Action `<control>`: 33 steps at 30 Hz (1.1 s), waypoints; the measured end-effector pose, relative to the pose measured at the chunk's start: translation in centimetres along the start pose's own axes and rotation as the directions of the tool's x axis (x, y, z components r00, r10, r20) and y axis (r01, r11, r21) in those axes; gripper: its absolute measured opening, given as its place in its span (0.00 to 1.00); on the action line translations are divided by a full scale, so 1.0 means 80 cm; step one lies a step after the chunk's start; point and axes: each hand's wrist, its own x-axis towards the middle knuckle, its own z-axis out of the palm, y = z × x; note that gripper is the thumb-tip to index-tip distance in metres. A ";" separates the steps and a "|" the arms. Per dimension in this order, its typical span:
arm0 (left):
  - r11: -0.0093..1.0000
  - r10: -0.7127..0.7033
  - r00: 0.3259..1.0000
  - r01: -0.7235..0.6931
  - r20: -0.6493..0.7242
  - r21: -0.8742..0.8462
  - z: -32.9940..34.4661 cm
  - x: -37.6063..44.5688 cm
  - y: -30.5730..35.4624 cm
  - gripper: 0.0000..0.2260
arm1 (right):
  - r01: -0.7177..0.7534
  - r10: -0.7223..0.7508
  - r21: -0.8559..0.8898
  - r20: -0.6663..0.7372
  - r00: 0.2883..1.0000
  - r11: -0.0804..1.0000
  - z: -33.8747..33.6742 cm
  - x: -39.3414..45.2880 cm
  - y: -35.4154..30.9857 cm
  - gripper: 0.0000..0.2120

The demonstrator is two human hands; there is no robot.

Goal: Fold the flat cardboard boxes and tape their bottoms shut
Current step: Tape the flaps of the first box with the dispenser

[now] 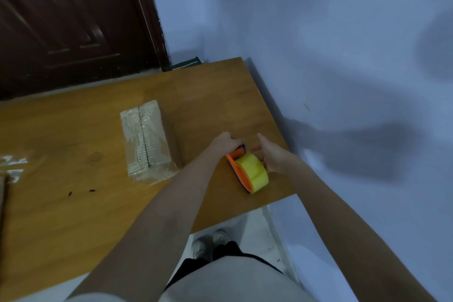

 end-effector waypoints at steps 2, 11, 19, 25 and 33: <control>0.996 -0.004 1.000 0.006 0.019 -0.086 -0.003 -0.019 0.010 0.24 | -0.006 0.006 -0.016 -0.007 1.000 1.000 0.000 0.000 0.000 0.30; 0.990 0.132 0.989 -0.135 -0.067 -0.033 -0.037 -0.073 0.029 0.12 | 0.000 -0.068 -0.420 -0.145 0.987 0.908 0.003 -0.023 -0.014 0.33; 0.895 0.439 0.805 -0.352 -0.400 0.274 -0.117 -0.165 -0.009 0.13 | 0.319 -0.628 -0.789 -0.106 0.771 0.526 0.059 -0.040 -0.067 0.20; 0.962 0.186 0.614 -0.271 -0.767 0.016 -0.167 -0.229 -0.119 0.15 | 0.616 -0.638 -0.539 0.175 0.750 0.575 0.153 -0.059 -0.068 0.19; 0.828 -0.160 0.805 -0.206 -0.572 -0.522 -0.136 -0.249 -0.207 0.21 | 0.555 -0.502 -0.327 0.237 0.831 0.765 0.217 -0.060 -0.013 0.26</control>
